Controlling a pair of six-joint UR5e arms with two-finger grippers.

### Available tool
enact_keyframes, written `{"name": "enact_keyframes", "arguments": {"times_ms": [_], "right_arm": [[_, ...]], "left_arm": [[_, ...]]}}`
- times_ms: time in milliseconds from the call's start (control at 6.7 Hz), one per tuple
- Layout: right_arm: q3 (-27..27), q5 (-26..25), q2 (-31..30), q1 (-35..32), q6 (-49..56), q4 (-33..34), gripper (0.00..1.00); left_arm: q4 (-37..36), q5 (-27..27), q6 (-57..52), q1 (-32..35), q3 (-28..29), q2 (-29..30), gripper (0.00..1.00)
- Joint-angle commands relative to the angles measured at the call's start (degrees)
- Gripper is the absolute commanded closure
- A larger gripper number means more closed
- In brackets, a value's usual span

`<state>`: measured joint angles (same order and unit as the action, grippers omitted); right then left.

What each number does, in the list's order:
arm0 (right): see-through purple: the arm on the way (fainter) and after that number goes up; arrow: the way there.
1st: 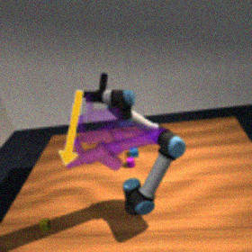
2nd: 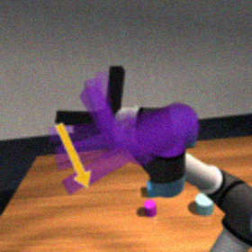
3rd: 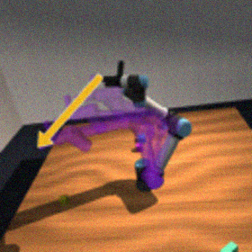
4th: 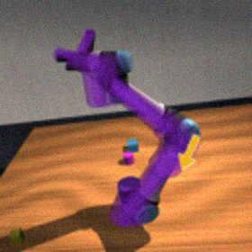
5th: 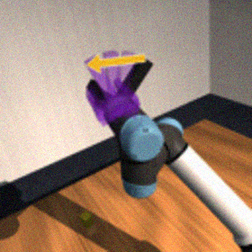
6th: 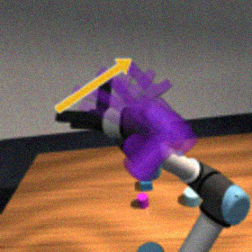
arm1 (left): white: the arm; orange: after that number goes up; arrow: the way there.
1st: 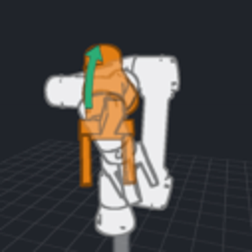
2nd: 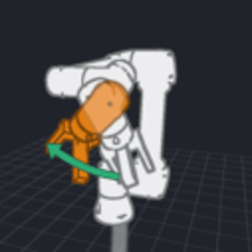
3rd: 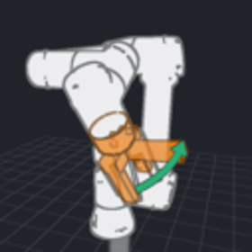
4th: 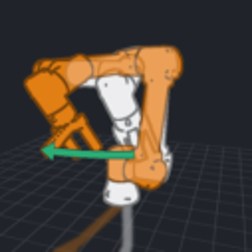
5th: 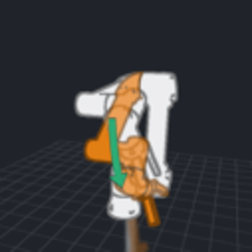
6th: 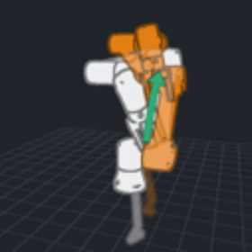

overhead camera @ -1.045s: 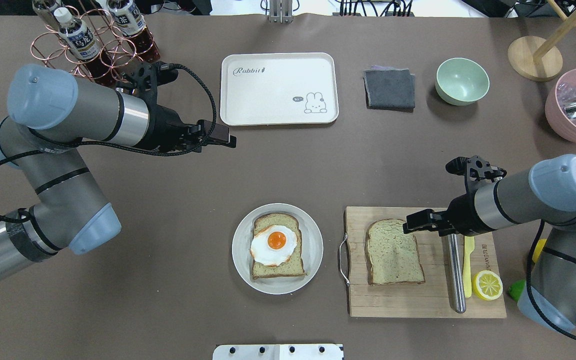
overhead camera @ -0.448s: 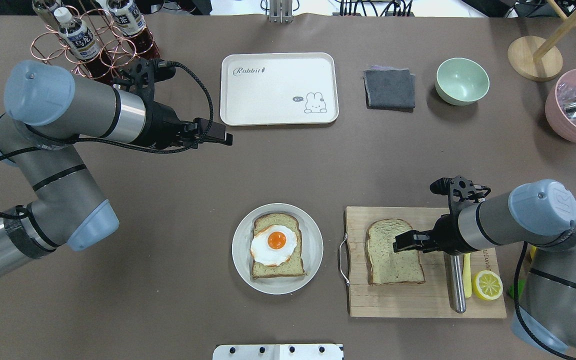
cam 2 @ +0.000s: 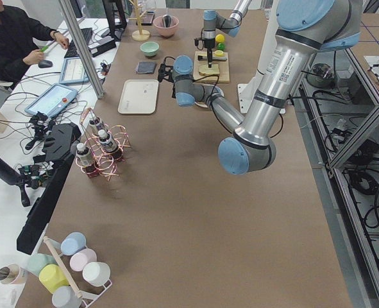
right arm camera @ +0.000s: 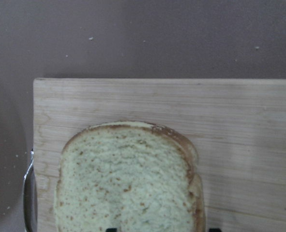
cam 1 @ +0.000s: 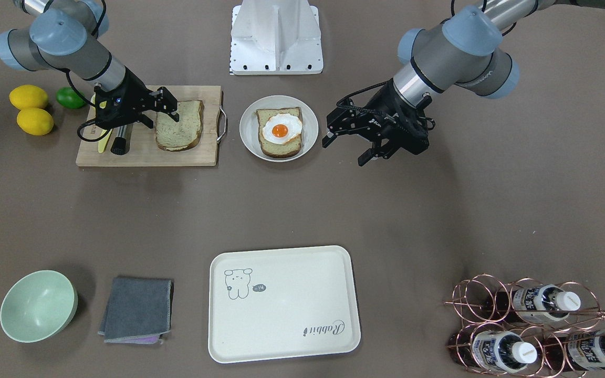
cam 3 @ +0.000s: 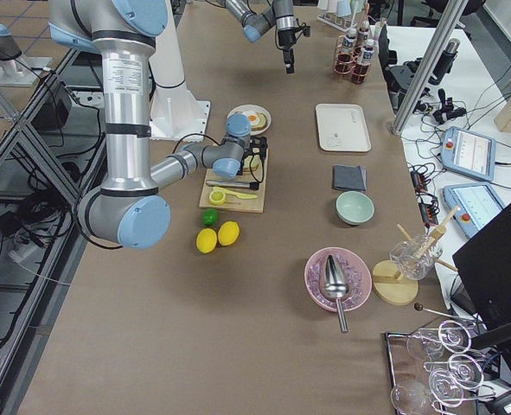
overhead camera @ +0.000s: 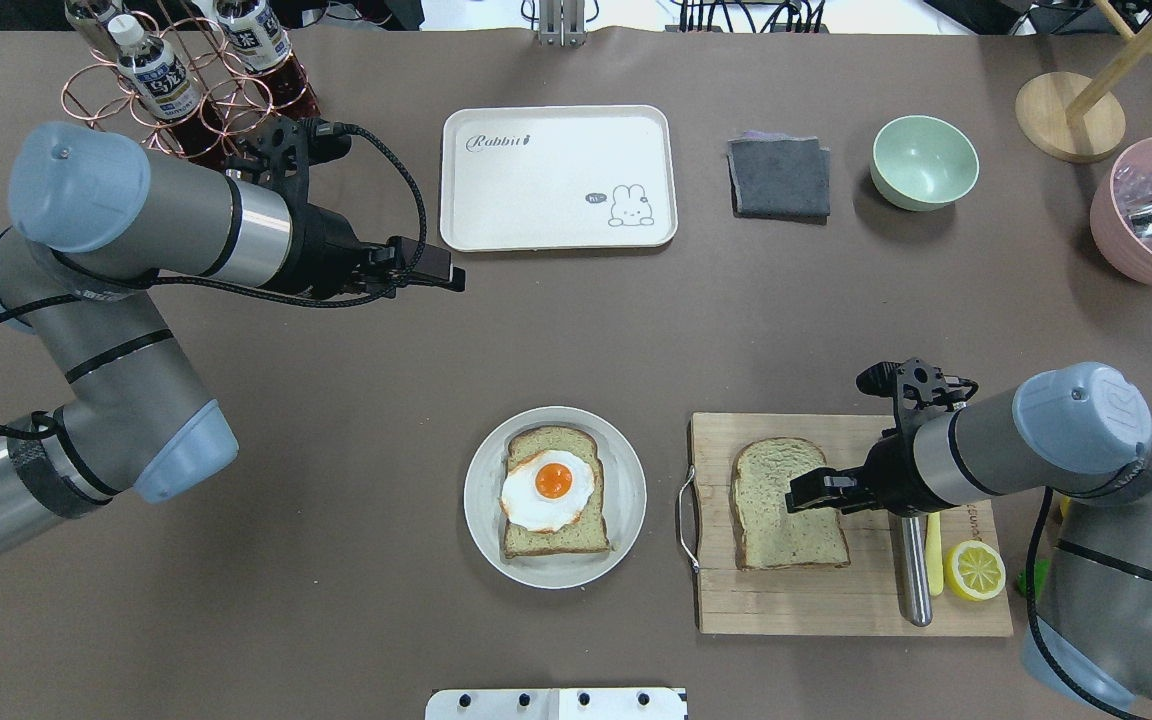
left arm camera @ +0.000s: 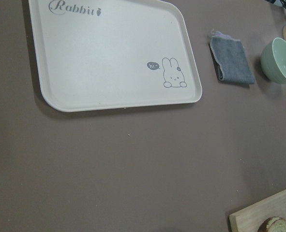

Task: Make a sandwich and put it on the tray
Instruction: 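Lower the right gripper onto the bread slice on the cutting board and grasp it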

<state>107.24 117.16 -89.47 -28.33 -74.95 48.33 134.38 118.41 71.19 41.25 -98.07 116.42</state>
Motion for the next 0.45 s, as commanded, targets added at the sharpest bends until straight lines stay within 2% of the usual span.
{"name": "enact_keyframes", "arguments": {"times_ms": [0, 299], "right_arm": [[-0.1, 0.09, -0.18, 0.03, -0.37, 0.01, 1.0], [0.16, -0.44, -0.18, -0.06, -1.06, -0.08, 1.0]], "left_arm": [[0.09, -0.2, -0.87, -0.12, 0.07, 0.03, 0.02], [0.0, -0.2, -0.88, -0.21, 0.07, 0.03, 0.02]]}}
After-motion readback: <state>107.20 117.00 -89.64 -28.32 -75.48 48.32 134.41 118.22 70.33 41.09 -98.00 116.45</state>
